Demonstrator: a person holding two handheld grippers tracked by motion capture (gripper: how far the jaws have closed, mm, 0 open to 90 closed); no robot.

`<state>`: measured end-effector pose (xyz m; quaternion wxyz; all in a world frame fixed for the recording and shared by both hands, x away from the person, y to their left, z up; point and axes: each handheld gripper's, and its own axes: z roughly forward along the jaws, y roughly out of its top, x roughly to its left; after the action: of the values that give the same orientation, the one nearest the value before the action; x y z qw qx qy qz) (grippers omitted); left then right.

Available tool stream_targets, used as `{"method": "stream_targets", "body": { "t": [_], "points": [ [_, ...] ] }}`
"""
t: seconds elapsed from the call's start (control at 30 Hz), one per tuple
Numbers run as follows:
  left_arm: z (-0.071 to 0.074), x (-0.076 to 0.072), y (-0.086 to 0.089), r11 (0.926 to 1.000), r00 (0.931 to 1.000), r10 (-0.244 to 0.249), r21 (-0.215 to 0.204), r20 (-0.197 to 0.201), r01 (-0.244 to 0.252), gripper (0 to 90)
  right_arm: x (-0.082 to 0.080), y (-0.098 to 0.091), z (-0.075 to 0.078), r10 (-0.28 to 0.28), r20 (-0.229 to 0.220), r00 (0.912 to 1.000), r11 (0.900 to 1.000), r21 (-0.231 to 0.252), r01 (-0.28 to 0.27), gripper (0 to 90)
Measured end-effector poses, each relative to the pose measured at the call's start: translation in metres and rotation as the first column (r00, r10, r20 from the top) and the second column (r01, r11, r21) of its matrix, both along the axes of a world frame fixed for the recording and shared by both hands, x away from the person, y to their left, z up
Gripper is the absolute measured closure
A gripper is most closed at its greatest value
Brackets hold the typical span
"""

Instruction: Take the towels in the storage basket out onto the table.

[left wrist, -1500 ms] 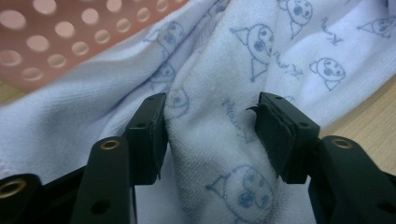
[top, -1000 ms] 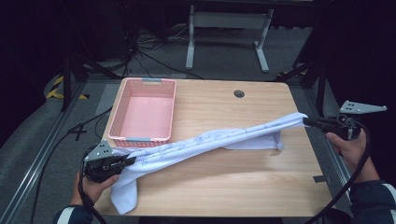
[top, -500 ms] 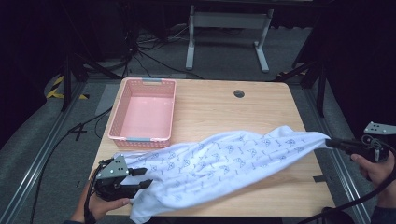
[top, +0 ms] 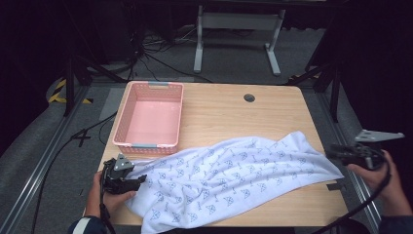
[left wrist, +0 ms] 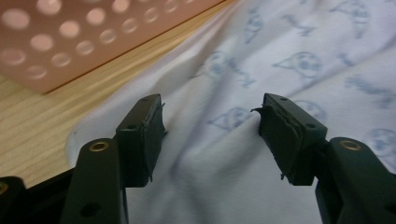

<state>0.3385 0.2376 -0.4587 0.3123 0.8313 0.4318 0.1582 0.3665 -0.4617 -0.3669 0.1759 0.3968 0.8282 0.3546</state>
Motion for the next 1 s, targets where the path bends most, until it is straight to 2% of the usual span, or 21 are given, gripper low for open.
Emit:
{"method": "stream_targets", "body": {
  "t": [0.07,0.1,0.17,0.2,0.23,0.27,0.3,0.33,0.37,0.4,0.47,0.5,0.6,0.63,0.7,0.73,0.77,0.83,0.93,1.0],
  "points": [
    [-0.004,0.004,0.005,0.9994,0.9994,0.031,0.017,-0.013,-0.031,37.8,0.022,0.019,-0.015,0.017,-0.002,0.9999,0.9998,-0.008,-0.017,58.7],
    [-0.006,0.005,0.007,0.9989,0.9987,0.047,-0.002,-0.022,-0.047,35.2,0.033,0.027,-0.023,0.029,-0.018,0.9994,0.9995,-0.014,-0.029,59.1],
    [-0.007,0.005,0.010,0.9988,0.9987,0.041,-0.024,-0.031,-0.042,35.5,0.054,0.040,-0.036,0.001,-0.023,0.9997,0.9984,-0.056,-0.003,59.0],
    [-0.008,0.005,0.010,0.9991,0.9994,0.021,-0.037,-0.027,-0.022,41.2,0.064,0.043,-0.041,-0.013,-0.024,0.9996,0.9970,-0.076,0.011,60.8],
    [-0.007,0.004,0.009,0.9993,0.9995,0.011,-0.036,-0.029,-0.012,47.7,0.072,0.045,-0.045,-0.037,-0.025,0.9990,0.9966,-0.075,0.035,60.8],
    [-0.007,0.003,0.008,0.9993,0.9995,0.009,-0.036,-0.030,-0.010,50.3,0.081,0.046,-0.049,-0.070,-0.038,0.9969,0.9954,-0.069,0.067,59.9],
    [-0.006,0.004,0.008,0.9994,0.9993,-0.014,-0.033,-0.036,0.013,53.8,0.089,0.046,-0.053,-0.101,-0.056,0.9933,0.9927,-0.071,0.097,57.9],
    [-0.006,0.004,0.008,0.9994,0.9993,-0.014,-0.033,-0.036,0.013,60.3,0.089,0.046,-0.053,-0.101,-0.056,0.9933,0.9927,-0.071,0.097,57.9],
    [-0.005,0.002,0.007,0.9989,0.9980,-0.041,-0.026,-0.049,0.039,60.3,0.096,0.048,-0.057,-0.114,-0.066,0.9912,0.9903,-0.087,0.108,57.9],
    [-0.005,0.001,0.006,0.9990,0.9980,-0.031,-0.034,-0.054,0.029,64.6,0.103,0.050,-0.062,-0.113,-0.088,0.9897,0.9901,-0.094,0.104,57.7],
    [-0.002,-0.002,0.006,0.9974,0.9944,-0.068,-0.028,-0.081,0.066,70.9,0.110,0.055,-0.070,-0.123,-0.129,0.9840,0.9882,-0.108,0.109,57.4],
    [-0.003,-0.004,0.005,0.9981,0.9959,-0.056,-0.031,-0.071,0.054,72.9,0.112,0.059,-0.073,-0.118,-0.126,0.9850,0.9876,-0.118,0.103,57.1],
    [-0.001,-0.008,0.001,0.9953,0.9908,-0.096,-0.021,-0.095,0.094,76.2,0.117,0.062,-0.073,-0.103,-0.104,0.9892,0.9873,-0.131,0.089,58.3],
    [-0.001,-0.010,-0.002,0.9935,0.9879,-0.112,-0.031,-0.107,0.109,76.5,0.120,0.062,-0.074,-0.102,-0.099,0.9898,0.9874,-0.131,0.089,58.5],
    [-0.001,-0.013,-0.010,0.9855,0.9795,-0.169,-0.039,-0.110,0.165,76.9,0.131,0.062,-0.074,-0.122,-0.105,0.9869,0.9862,-0.125,0.109,59.1],
    [0.000,-0.014,-0.014,0.9820,0.9737,-0.189,-0.035,-0.128,0.186,76.9,0.138,0.062,-0.073,-0.133,-0.097,0.9864,0.9837,-0.134,0.120,59.1],
    [-0.001,-0.015,-0.021,0.9799,0.9730,-0.199,-0.039,-0.117,0.195,77.0,0.145,0.063,-0.073,-0.150,-0.090,0.9846,0.9813,-0.135,0.137,59.1],
    [-0.001,-0.016,-0.035,0.9676,0.9606,-0.252,-0.050,-0.118,0.247,77.1,0.160,0.065,-0.074,-0.168,-0.077,0.9828,0.9778,-0.140,0.156,58.7],
    [-0.002,-0.018,-0.058,0.9445,0.9360,-0.326,-0.085,-0.132,0.317,77.2,0.178,0.072,-0.074,-0.180,-0.051,0.9824,0.9733,-0.154,0.170,57.8],
    [-0.001,-0.020,-0.084,0.9150,0.9043,-0.402,-0.105,-0.145,0.390,77.4,0.188,0.078,-0.075,-0.193,-0.029,0.9807,0.9693,-0.160,0.186,56.9]
  ]
}}
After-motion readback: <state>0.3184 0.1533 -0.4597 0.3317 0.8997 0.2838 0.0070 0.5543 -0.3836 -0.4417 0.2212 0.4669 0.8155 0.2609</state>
